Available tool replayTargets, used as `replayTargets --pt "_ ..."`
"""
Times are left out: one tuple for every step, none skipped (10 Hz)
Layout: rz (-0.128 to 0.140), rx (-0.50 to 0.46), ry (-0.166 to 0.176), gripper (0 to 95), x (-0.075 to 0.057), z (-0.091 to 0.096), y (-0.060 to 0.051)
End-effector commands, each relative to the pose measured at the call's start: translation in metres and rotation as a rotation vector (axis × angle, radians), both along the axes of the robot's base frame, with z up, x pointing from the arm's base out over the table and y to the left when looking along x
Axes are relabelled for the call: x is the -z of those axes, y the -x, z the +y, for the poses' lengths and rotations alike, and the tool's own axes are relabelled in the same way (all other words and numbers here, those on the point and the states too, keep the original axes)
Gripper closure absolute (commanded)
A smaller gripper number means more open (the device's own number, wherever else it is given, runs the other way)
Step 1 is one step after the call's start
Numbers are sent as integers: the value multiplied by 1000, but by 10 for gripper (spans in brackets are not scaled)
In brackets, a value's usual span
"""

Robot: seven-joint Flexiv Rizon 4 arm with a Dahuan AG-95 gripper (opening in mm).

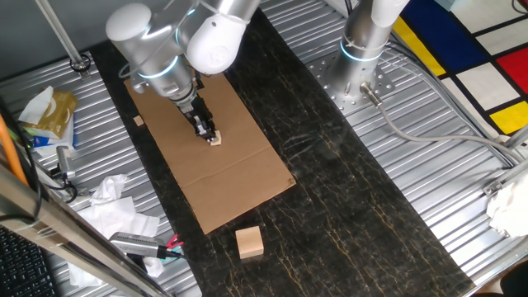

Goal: Grab the block and place it at the designated location

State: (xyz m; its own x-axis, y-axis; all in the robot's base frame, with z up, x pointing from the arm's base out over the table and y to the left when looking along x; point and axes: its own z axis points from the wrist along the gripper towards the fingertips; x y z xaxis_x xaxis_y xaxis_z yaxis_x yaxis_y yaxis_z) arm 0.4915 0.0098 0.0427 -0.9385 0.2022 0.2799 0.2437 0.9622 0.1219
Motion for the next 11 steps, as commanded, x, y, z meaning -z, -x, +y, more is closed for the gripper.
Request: replayTargets --pt "1 1 0 950 1 0 0" --pt "3 2 0 950 1 0 0" --pt "4 2 -1 950 1 0 0" --pt "5 2 -1 950 1 0 0" --pt "5 2 -1 950 2 0 0" --pt "5 2 -1 950 2 0 0" --pt "4 2 -1 950 3 0 0" --pt "0 3 -5 950 3 0 0" --pt "-4 4 -15 760 3 0 0" --pt "-5 3 -17 760 3 0 0" --pt "-6 4 -20 570 3 0 0"
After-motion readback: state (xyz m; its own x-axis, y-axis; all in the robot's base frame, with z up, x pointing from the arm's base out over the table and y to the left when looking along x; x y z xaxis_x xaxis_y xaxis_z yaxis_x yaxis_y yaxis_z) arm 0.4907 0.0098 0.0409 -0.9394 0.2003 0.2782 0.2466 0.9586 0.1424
